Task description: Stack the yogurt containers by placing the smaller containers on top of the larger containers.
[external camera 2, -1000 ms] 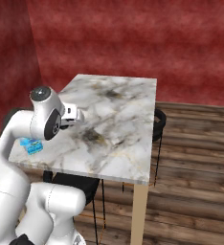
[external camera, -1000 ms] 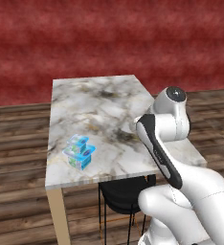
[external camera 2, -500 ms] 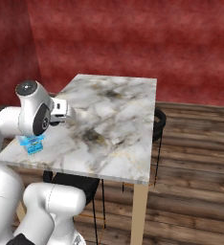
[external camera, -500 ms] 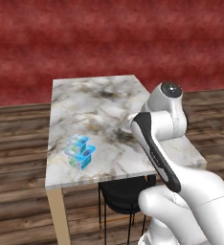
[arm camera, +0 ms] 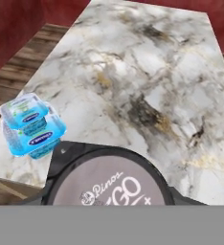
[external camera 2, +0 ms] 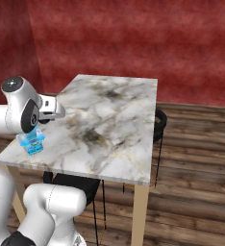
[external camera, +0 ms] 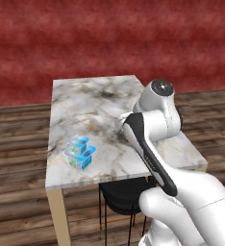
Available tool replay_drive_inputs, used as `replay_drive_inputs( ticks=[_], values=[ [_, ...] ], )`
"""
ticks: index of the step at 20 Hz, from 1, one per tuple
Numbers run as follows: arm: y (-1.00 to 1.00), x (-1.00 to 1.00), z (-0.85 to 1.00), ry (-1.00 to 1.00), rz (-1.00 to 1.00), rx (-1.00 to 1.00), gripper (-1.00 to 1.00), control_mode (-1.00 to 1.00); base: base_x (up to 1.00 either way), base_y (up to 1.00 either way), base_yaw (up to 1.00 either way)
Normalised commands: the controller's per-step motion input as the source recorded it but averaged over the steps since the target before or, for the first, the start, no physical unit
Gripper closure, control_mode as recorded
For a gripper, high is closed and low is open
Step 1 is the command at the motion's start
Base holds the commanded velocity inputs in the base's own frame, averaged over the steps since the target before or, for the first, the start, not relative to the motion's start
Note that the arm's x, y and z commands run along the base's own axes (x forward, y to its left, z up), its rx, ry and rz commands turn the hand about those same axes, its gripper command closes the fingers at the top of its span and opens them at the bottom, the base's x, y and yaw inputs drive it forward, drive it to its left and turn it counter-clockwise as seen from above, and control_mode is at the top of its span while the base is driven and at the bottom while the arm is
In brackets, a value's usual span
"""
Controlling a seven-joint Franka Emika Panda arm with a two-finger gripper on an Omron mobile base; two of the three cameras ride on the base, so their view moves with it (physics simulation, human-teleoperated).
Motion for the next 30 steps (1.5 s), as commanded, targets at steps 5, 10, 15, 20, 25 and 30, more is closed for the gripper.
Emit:
replay_drive_inputs(
  ticks=[5, 10, 15, 20, 25, 30],
  values=[
    [0.30, -0.07, 0.05, 0.00, 0.00, 0.00, 1.00, -1.00, 0.00, 0.00, 0.00],
    [0.25, -0.08, 0.03, 0.00, 0.00, 0.02, 1.00, -1.00, 0.00, 0.00, 0.00],
    [0.23, -0.07, 0.02, 0.00, 0.00, 0.05, 1.00, -1.00, 0.00, 0.00, 0.00],
    [0.23, -0.02, 0.04, 0.00, 0.00, 0.07, 1.00, -1.00, 0.00, 0.00, 0.00],
    [0.24, -0.03, 0.02, 0.00, 0.00, 0.05, 1.00, -1.00, 0.00, 0.00, 0.00],
    [0.23, -0.14, 0.00, 0.00, 0.00, 0.01, 1.00, -1.00, 0.00, 0.00, 0.00]
  ],
)
